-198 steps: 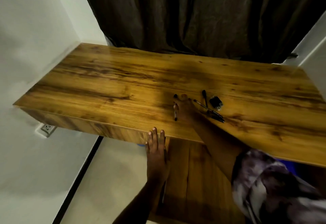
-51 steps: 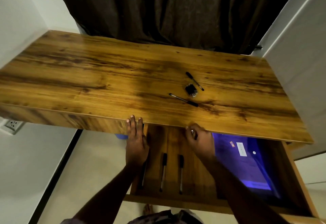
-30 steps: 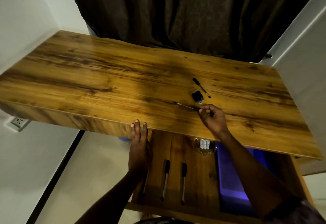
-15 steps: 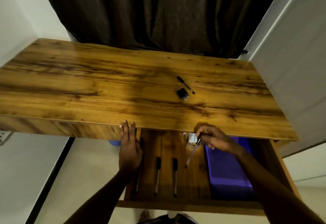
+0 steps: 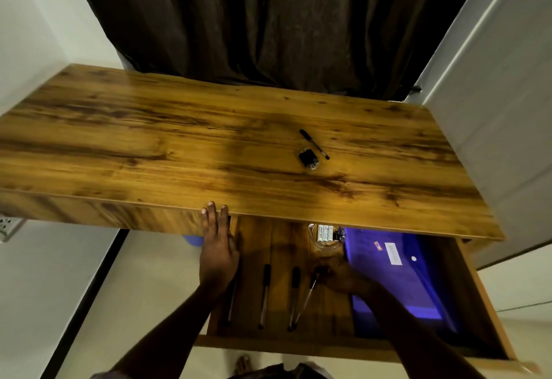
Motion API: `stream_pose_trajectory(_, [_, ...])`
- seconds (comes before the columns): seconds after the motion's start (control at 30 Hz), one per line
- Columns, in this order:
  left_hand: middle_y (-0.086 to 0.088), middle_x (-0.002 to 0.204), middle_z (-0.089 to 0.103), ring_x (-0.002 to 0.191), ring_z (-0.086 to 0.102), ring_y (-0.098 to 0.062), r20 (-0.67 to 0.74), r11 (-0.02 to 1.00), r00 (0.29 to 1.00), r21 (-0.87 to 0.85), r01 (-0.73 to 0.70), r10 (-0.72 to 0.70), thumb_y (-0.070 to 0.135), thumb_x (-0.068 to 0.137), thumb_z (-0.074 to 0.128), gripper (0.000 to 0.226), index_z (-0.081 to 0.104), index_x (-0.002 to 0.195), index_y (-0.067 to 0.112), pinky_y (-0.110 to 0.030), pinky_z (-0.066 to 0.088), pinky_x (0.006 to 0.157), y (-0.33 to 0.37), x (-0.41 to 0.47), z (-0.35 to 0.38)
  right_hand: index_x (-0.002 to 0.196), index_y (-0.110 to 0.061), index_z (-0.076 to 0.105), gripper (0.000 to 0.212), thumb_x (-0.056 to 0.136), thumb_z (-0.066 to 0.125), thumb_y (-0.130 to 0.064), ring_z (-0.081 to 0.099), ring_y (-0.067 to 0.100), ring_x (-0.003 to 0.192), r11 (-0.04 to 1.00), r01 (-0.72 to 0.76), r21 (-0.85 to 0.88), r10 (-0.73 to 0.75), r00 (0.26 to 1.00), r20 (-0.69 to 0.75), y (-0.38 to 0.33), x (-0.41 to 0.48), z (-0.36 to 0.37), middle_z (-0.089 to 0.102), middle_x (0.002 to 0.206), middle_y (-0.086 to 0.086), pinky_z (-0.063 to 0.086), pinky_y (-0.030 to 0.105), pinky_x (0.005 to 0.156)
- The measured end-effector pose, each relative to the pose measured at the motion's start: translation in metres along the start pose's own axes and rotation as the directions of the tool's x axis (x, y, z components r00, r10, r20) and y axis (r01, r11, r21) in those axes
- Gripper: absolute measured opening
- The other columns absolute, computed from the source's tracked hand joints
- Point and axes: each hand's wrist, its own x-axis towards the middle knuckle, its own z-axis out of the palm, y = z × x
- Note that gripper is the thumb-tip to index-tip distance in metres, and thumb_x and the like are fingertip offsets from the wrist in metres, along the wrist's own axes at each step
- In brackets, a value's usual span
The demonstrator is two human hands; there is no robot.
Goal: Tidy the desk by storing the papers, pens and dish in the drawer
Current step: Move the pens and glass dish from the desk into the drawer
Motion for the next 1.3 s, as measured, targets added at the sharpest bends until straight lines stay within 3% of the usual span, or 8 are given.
stream_pose_trajectory(0.17, [-0.002,0.164,-0.009,0.15,-0.013,-0.021,0.002,1.0,1.0,-0.005,0.013,-0.013,0.002,0.095,0.045,0.069,0.013,0.156,0.016,-0.036,0.026,0.111,0.0,0.0,0.0,0.114,-0.004,0.062,0.026,0.088,0.062,-0.002,0.062,0.008,0.098,0.994,-0.103,0.044,0.107,0.986,-0.129,-0.011,-0.005,0.003,0.065,0.108,0.007,0.045,0.022,0.084])
stream_pose_trajectory(0.27, [-0.002,0.164,-0.008,0.15,-0.013,-0.022,0.005,1.0,1.0,-0.004,0.016,-0.016,0.001,0.095,0.045,0.07,0.014,0.156,0.015,-0.037,0.026,0.112,-0.001,0.001,0.0,0.1,-0.014,0.065,0.029,0.083,0.061,0.01,0.059,-0.014,0.084,0.992,-0.101,0.078,0.115,0.972,-0.205,-0.007,-0.002,-0.004,0.062,0.092,-0.005,0.044,0.028,0.085])
stream_pose_trajectory(0.47, [-0.003,0.164,-0.006,0.151,-0.01,-0.024,-0.006,1.0,1.0,-0.002,0.008,-0.008,0.001,0.096,0.045,0.068,0.015,0.155,0.014,-0.032,0.029,0.105,0.002,0.0,0.0,0.114,-0.006,0.065,0.026,0.09,0.056,-0.001,0.063,0.033,0.108,0.994,-0.106,0.0,0.105,0.989,-0.1,-0.007,-0.001,0.003,0.065,0.117,0.015,0.048,0.031,0.085])
stream_pose_trajectory(0.63, [-0.002,0.164,-0.007,0.151,-0.01,-0.023,-0.008,1.0,1.0,0.002,0.011,-0.011,0.002,0.096,0.044,0.067,0.015,0.155,0.015,-0.032,0.029,0.106,0.003,0.0,-0.001,0.12,-0.015,0.062,0.029,0.093,0.052,-0.009,0.059,0.022,0.109,0.99,-0.104,-0.09,0.088,0.982,-0.169,-0.019,-0.008,0.01,0.057,0.121,0.004,0.049,0.025,0.082])
stream_pose_trajectory(0.83, [-0.002,0.164,-0.007,0.151,-0.011,-0.024,-0.002,1.0,1.0,-0.007,0.013,-0.013,0.003,0.097,0.043,0.067,0.014,0.156,0.016,-0.032,0.028,0.106,0.004,0.0,-0.001,0.115,-0.02,0.065,0.027,0.091,0.054,-0.025,0.059,0.027,0.106,0.982,-0.104,-0.158,0.063,0.967,-0.246,-0.027,-0.011,0.012,0.06,0.119,0.007,0.053,0.04,0.087])
stream_pose_trajectory(1.0, [-0.002,0.164,-0.007,0.151,-0.011,-0.023,0.001,1.0,1.0,-0.015,0.015,-0.015,0.002,0.096,0.043,0.068,0.014,0.156,0.016,-0.031,0.032,0.101,0.006,0.0,-0.002,0.104,-0.028,0.065,0.033,0.088,0.047,-0.05,0.063,0.019,0.099,0.957,-0.063,-0.284,-0.041,0.937,-0.347,-0.047,-0.006,0.021,0.066,0.106,-0.002,0.05,0.03,0.078])
stream_pose_trajectory(1.13, [-0.002,0.164,-0.007,0.151,-0.011,-0.023,-0.001,1.0,1.0,-0.013,0.014,-0.014,0.001,0.095,0.045,0.07,0.014,0.156,0.016,-0.029,0.033,0.1,0.007,-0.001,-0.003,0.122,-0.029,0.055,0.045,0.086,0.048,-0.053,0.059,0.022,0.112,0.909,-0.089,-0.407,-0.034,0.958,-0.286,-0.064,0.006,0.038,0.064,0.118,0.001,0.048,0.036,0.091])
stream_pose_trajectory(1.3, [-0.002,0.164,-0.006,0.151,-0.01,-0.023,-0.01,1.0,1.0,-0.012,0.019,-0.02,0.001,0.095,0.044,0.068,0.016,0.155,0.015,-0.03,0.029,0.104,0.006,0.001,-0.003,0.123,-0.026,0.054,0.041,0.088,0.046,-0.046,0.058,0.023,0.111,0.936,-0.112,-0.335,0.031,0.971,-0.239,-0.06,0.015,0.047,0.063,0.121,0.003,0.048,0.035,0.092])
